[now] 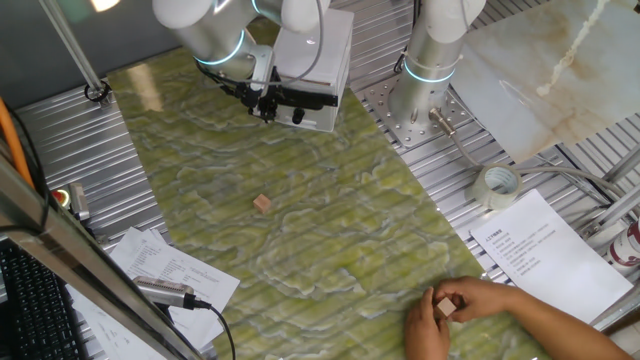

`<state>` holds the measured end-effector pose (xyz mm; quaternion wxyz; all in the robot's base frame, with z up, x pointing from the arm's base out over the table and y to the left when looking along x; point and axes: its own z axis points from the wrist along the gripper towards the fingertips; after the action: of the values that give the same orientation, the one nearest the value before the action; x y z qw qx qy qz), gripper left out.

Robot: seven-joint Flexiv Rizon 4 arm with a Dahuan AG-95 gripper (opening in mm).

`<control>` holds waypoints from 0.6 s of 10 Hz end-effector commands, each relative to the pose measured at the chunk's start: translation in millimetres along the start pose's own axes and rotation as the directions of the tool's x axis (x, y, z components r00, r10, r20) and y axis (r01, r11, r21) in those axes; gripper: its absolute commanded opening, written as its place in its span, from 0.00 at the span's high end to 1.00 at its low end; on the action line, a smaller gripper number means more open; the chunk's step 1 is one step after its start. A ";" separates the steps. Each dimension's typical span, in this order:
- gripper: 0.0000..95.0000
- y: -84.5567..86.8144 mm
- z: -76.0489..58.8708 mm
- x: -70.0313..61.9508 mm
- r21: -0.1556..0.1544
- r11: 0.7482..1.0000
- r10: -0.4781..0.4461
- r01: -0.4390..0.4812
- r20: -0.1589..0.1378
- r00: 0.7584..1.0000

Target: Take something out of a drawer

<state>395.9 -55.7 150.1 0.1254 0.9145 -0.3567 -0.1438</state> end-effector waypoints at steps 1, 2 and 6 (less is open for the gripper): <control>0.60 -2.2 -2.0 -1.4 0.003 1.000 0.003 -0.003 0.002 1.000; 0.60 -3.4 -2.9 -2.0 0.003 1.000 0.002 -0.002 0.002 1.000; 0.60 -10.3 -8.0 -5.2 0.009 1.000 0.013 -0.013 0.010 1.000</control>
<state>402.0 -43.2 154.9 0.1198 0.9119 -0.3644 -0.1461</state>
